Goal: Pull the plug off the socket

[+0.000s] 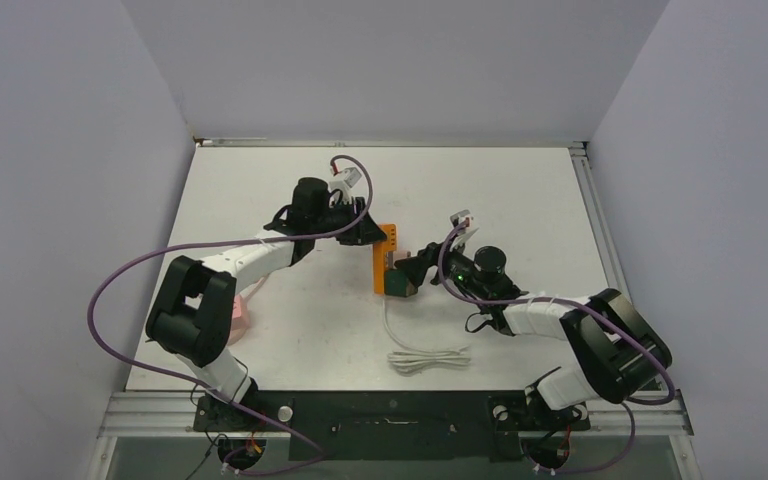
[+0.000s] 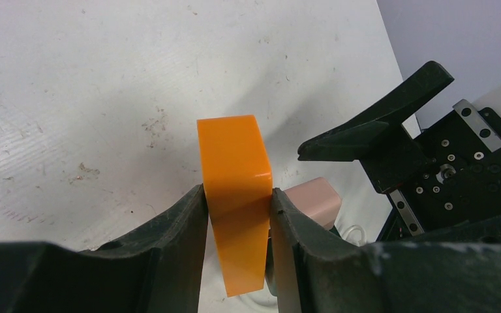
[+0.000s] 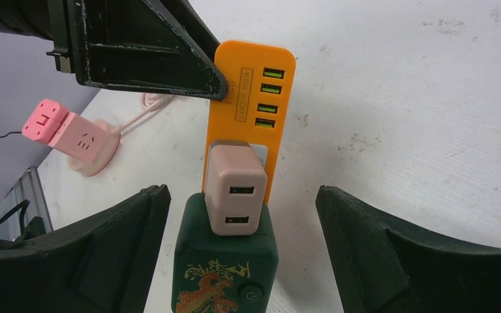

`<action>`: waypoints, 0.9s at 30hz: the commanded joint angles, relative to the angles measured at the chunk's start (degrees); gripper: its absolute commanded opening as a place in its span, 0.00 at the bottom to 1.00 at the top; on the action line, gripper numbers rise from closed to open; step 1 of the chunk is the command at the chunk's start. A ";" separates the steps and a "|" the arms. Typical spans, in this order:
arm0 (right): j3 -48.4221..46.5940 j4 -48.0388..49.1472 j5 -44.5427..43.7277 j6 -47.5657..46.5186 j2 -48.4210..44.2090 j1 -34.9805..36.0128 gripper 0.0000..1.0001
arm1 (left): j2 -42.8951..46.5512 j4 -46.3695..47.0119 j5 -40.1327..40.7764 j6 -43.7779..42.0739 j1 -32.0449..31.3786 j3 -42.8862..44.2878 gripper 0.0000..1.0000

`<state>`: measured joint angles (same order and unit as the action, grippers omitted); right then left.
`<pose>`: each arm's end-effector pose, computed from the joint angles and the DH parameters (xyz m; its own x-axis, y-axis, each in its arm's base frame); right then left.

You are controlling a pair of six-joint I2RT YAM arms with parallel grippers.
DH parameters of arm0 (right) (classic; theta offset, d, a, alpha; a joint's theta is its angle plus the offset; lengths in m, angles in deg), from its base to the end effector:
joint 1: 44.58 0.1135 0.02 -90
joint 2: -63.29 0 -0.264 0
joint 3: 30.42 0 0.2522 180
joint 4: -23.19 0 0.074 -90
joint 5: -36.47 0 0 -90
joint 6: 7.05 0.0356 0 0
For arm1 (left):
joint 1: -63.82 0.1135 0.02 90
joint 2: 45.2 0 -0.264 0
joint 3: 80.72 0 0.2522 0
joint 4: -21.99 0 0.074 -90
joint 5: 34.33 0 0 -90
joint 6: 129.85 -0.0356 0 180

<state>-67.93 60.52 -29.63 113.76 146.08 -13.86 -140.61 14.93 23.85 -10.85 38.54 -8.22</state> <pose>0.2246 0.1502 0.1815 -0.5180 0.2369 -0.8219 -0.6365 0.5352 0.5554 0.3243 -0.1739 0.2261 -0.7712 -0.0914 -0.6300 0.4596 0.6048 -0.6503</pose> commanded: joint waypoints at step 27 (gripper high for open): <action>-2.30 6.28 4.56 0.74 4.19 0.92 0.50 | 1.31 -0.54 2.95 0.52 -1.68 2.69 0.00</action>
<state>-68.01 62.96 -26.04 114.76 149.29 -13.73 -140.61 12.94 27.26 -11.71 37.40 -8.20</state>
